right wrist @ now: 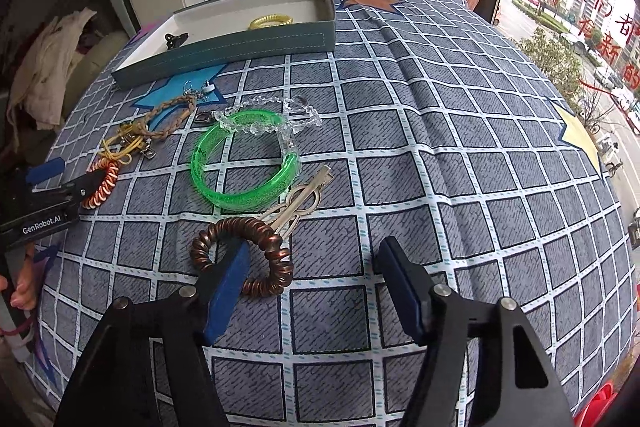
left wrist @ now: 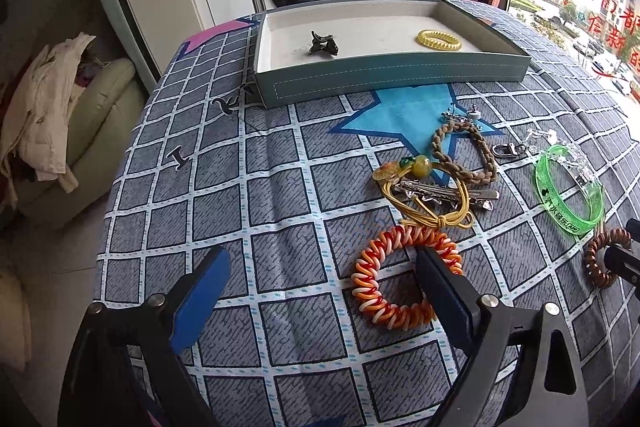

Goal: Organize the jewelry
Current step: 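Grasp the orange coil with the left tool while the right tool grasps the brown coil, then carry the orange coil in the left tool while the right tool carries the brown coil into the tray, then drop the brown coil beside the yellow coil with the right tool while the left tool releases the orange coil, then withdraw both open tools from the tray back over the remaining jewelry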

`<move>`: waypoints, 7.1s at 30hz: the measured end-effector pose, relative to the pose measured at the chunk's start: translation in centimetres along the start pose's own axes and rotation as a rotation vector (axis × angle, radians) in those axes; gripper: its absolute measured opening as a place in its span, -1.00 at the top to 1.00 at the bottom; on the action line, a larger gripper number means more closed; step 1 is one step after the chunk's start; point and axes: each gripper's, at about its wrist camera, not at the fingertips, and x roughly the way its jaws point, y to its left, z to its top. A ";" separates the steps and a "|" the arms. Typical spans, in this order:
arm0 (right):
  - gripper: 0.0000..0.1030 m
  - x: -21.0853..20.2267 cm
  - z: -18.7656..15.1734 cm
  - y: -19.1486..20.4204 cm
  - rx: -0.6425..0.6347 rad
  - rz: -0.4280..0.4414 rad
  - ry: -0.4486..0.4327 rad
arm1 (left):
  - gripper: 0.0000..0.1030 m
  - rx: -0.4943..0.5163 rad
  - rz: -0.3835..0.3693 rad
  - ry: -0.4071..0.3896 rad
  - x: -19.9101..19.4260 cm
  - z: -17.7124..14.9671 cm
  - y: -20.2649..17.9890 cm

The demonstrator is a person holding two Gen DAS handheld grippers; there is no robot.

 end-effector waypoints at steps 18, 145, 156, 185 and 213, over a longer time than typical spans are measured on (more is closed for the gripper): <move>0.75 -0.5 -0.3 1.0 -0.018 0.022 0.000 | 0.36 0.047 -0.121 -0.008 -1.4 -0.5 -1.3; -0.43 13.0 24.4 0.5 0.107 0.176 -0.026 | 0.38 0.031 -0.023 -0.041 10.3 18.7 -2.0; -0.43 9.7 24.1 -0.9 0.190 0.235 -0.088 | 0.38 0.028 -0.014 -0.062 9.6 19.0 -1.8; -1.00 0.1 15.9 -2.4 0.214 0.297 -0.235 | -1.00 -0.037 -0.024 -0.139 1.1 12.8 1.8; -1.00 0.8 4.9 -3.9 0.251 0.200 -0.012 | -1.00 -0.082 -0.070 -0.028 -0.7 3.0 1.1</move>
